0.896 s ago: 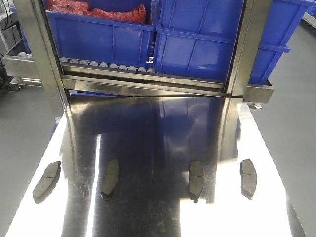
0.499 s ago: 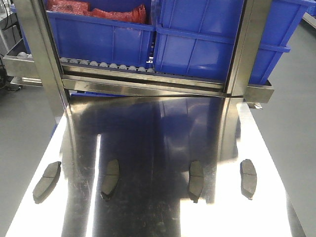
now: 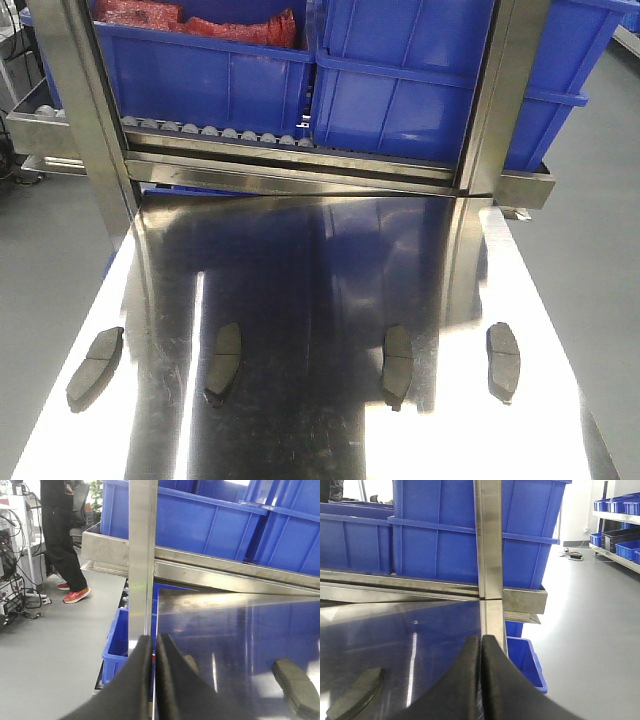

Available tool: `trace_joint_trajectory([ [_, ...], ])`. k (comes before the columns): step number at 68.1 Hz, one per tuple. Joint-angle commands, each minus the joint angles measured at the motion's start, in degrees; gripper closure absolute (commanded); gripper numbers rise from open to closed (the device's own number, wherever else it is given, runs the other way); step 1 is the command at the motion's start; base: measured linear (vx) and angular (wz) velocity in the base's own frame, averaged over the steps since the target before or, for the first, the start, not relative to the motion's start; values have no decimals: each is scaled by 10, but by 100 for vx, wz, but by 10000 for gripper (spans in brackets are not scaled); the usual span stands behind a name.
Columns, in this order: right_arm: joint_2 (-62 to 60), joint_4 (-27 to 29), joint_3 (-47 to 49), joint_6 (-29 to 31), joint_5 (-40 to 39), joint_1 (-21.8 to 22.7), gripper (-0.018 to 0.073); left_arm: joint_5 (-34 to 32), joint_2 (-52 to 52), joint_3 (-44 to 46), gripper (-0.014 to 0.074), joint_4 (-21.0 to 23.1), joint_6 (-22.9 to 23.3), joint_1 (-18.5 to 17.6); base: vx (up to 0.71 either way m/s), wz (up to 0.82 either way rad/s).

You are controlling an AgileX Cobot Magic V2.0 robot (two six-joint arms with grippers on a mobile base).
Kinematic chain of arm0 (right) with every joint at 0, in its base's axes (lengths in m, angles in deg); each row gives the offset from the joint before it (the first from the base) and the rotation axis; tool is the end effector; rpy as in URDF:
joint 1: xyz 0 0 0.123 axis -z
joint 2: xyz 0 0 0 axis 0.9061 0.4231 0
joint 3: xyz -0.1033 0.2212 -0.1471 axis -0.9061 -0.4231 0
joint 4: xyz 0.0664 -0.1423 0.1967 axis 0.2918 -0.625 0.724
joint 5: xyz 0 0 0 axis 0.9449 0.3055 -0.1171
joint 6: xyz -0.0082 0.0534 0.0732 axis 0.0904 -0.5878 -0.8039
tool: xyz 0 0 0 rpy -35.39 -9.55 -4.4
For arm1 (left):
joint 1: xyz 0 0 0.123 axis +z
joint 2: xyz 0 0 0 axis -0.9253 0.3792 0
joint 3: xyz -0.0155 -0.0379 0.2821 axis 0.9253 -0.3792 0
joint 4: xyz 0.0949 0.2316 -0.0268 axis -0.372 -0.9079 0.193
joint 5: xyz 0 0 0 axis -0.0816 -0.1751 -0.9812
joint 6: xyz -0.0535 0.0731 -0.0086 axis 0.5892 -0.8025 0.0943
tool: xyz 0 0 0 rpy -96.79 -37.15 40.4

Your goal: Move and align brake pads A on conveyor

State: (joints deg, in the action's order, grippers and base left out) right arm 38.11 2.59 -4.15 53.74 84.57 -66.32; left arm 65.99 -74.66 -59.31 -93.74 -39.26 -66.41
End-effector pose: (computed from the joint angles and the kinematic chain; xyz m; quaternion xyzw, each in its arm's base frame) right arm 0.0566 0.0002 0.1958 0.0054 0.7148 0.0135 0.6992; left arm 0.0563 0.0022 0.1927 -0.0348 0.7281 -0.0101 0.6845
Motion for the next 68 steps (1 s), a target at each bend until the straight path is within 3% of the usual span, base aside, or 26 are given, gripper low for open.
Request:
trace_joint_trajectory([
  [1,-5,-5,-7,3,-43,0,571,-41,-9,-10,602,3,1,-1,0,0],
  [22,-5,-5,-7,3,-43,0,571,-45,-9,-10,602,3,1,-1,0,0],
  [38,-5,-5,-7,3,-43,0,571,-137,-8,23,602,3,1,-1,0,0],
  [45,-5,-5,-7,3,-43,0,571,-142,1,68,602,3,1,-1,0,0],
  [51,-5,-5,-7,3,-43,0,571,-108,31,118,602,3,1,-1,0,0],
  [68,-5,-5,-7,3,-43,0,571,87,183,254,602,3,1,-1,0,0],
])
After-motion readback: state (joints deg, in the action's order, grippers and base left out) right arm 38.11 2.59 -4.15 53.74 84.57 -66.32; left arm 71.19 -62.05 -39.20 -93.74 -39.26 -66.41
